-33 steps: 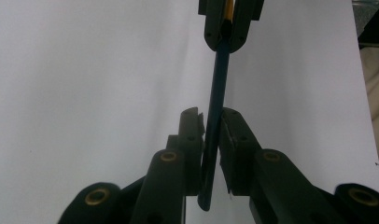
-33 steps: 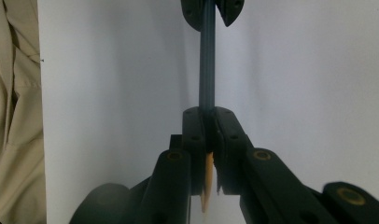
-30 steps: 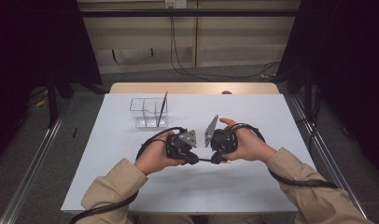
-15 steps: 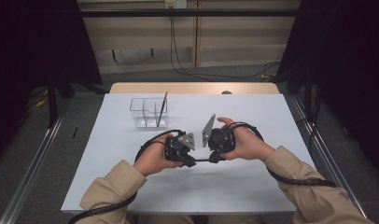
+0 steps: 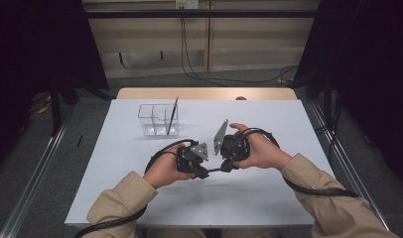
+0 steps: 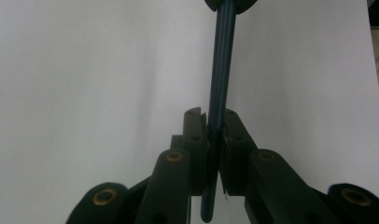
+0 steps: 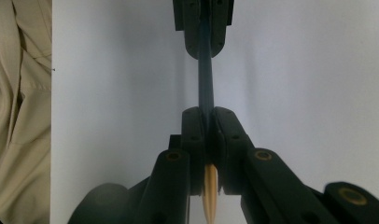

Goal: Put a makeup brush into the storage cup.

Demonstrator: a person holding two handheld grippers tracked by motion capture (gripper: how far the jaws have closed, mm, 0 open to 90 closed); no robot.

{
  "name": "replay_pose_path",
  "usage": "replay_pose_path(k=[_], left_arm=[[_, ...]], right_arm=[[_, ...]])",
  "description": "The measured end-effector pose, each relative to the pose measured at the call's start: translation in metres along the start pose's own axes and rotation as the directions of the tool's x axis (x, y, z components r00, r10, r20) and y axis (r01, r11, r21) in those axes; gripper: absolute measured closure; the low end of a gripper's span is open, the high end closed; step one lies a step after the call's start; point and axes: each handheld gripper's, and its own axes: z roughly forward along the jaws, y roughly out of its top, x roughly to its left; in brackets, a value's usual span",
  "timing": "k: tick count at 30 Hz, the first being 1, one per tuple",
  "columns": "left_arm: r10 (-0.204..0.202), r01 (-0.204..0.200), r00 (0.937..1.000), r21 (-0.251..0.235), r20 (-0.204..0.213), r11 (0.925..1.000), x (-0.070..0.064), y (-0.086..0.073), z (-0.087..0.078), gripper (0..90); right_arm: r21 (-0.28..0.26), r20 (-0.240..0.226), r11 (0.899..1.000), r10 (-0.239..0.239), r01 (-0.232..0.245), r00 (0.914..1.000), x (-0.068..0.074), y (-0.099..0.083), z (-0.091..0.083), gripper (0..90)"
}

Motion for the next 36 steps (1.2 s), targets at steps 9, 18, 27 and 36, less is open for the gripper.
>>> replay_pose_path(k=[9, 18, 27, 36], left_arm=[[0.008, -0.008, 0.9994, 0.007, 0.034, 0.9999, -0.002, 0.000, 0.002, 85.1], [0.009, -0.009, 0.9990, 0.010, 0.044, 0.9999, -0.003, -0.001, 0.002, 85.2], [0.000, 0.001, 0.9989, -0.008, 0.047, 1.0000, -0.002, -0.002, -0.001, 85.2], [-0.015, 0.016, 0.9991, -0.021, 0.041, 0.9996, -0.001, -0.005, -0.003, 85.2]], right_arm=[[-0.018, -0.016, 1.000, -0.003, 0.003, 0.9999, -0.001, -0.003, 0.001, 81.8], [-0.046, -0.019, 0.999, 0.006, -0.007, 0.9998, -0.002, -0.003, 0.002, 76.7], [-0.108, -0.015, 0.994, 0.033, -0.034, 0.9994, -0.004, -0.008, 0.001, 51.0], [-0.234, -0.023, 0.965, 0.112, -0.114, 0.9934, -0.010, -0.023, 0.000, 21.1]])
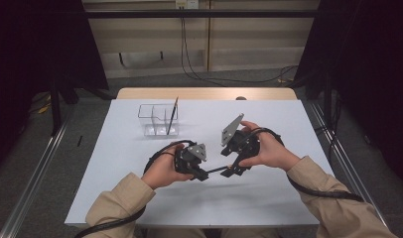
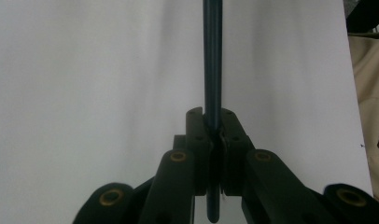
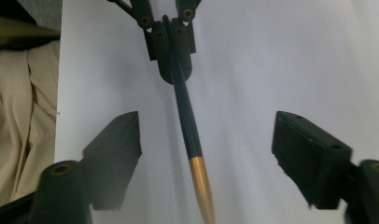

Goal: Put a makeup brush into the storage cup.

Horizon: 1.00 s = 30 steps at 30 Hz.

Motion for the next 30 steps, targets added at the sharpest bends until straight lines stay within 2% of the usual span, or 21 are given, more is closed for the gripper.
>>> replay_pose_path(k=[2, 3, 5, 9, 13, 17, 24, 26, 30], left_arm=[[-0.006, 0.006, 1.0000, -0.008, -0.003, 1.0000, 0.001, -0.001, -0.002, 85.2], [-0.006, 0.006, 1.0000, -0.009, -0.006, 0.9999, 0.001, -0.001, -0.002, 85.2], [-0.012, 0.012, 0.9999, -0.018, -0.007, 0.9998, 0.002, -0.002, -0.004, 85.2], [-0.030, 0.029, 0.9995, -0.049, -0.008, 0.9984, 0.002, -0.005, -0.006, 85.2], [-0.035, 0.033, 0.9993, -0.057, -0.017, 0.9978, 0.002, -0.007, -0.008, 85.2], [-0.039, 0.038, 0.9990, -0.068, -0.020, 0.9970, 0.003, -0.010, -0.009, 85.2], [-0.060, 0.058, 0.9979, -0.096, -0.023, 0.9937, 0.002, -0.015, -0.012, 85.2], [-0.070, 0.068, 0.9973, -0.110, -0.022, 0.9916, 0.002, -0.017, -0.013, 85.2], [-0.081, 0.076, 0.9962, -0.125, -0.033, 0.9892, 0.002, -0.020, -0.013, 85.2]], right_arm=[[-0.031, 0.006, 0.999, 0.016, -0.016, 0.9999, -0.003, -0.004, -0.001, 17.9], [-0.051, 0.003, 0.998, 0.034, -0.034, 0.9994, -0.004, -0.008, -0.003, 17.9], [-0.079, 0.001, 0.996, 0.040, -0.040, 0.9992, -0.006, -0.012, -0.004, 17.8], [-0.160, 0.007, 0.985, 0.069, -0.068, 0.9976, -0.008, -0.019, -0.008, 16.2], [-0.235, 0.003, 0.967, 0.101, -0.098, 0.9948, -0.009, -0.026, -0.010, 15.6], [-0.275, 0.013, 0.955, 0.117, -0.109, 0.9930, -0.009, -0.030, -0.011, 14.7], [-0.354, 0.013, 0.923, 0.163, -0.148, 0.9865, -0.010, -0.037, -0.015, 13.5], [-0.381, 0.006, 0.911, 0.175, -0.160, 0.9845, -0.011, -0.040, -0.016, 13.4], [-0.414, 0.012, 0.895, 0.189, -0.167, 0.9820, -0.011, -0.044, -0.016, 13.0]])
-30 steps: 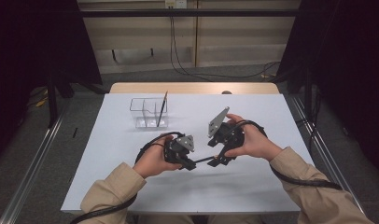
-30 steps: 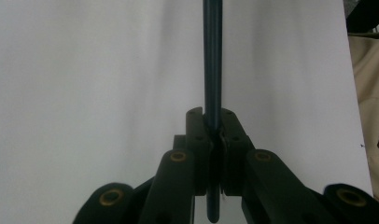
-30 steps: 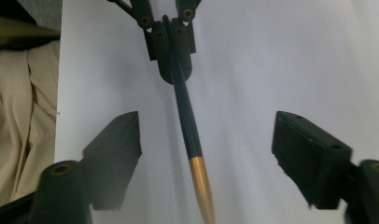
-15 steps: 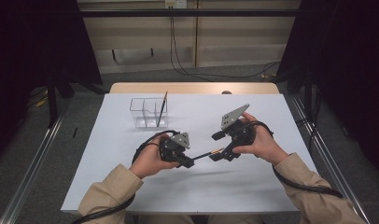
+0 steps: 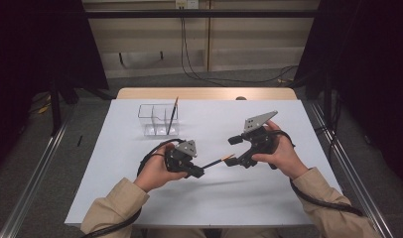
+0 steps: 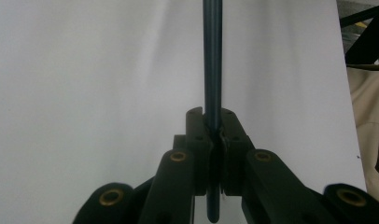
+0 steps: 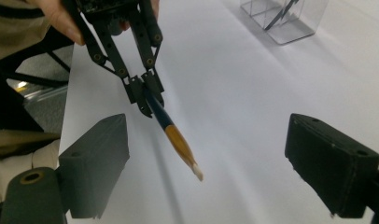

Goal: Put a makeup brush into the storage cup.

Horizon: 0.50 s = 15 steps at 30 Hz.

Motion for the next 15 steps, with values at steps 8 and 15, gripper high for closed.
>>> replay_pose_path(k=[8, 15], left_arm=[[-0.019, 0.019, 0.9998, -0.045, -0.007, 0.9988, 0.0015, -0.0036, -0.0045, 85.2], [-0.040, 0.038, 0.9990, -0.086, -0.018, 0.9956, 0.0022, -0.0063, -0.0066, 85.2]], right_arm=[[-0.056, -0.004, 0.998, 0.028, -0.028, 0.9996, -0.0009, -0.0043, 0.0013, 12.0], [-0.079, 0.000, 0.996, 0.030, -0.030, 0.9996, 0.0007, -0.0057, 0.0035, 11.3]])
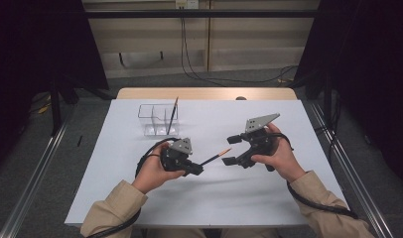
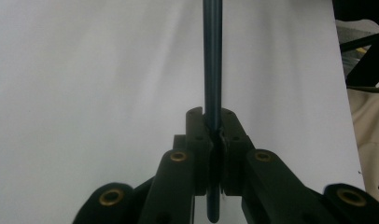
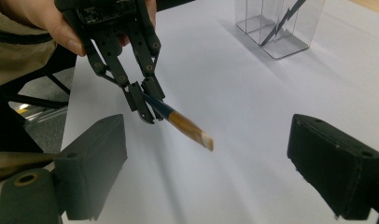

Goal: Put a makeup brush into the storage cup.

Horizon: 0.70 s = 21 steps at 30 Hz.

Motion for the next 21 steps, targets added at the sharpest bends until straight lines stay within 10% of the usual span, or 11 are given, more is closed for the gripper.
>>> replay_pose_path(k=[21], left_arm=[[-0.058, 0.055, 0.9983, -0.166, -0.009, 0.9846, 0.0012, -0.0014, -0.0040, 85.3]], right_arm=[[-0.136, 0.011, 0.989, 0.054, -0.052, 0.9985, 0.0009, -0.0094, 0.0011, 11.4]])
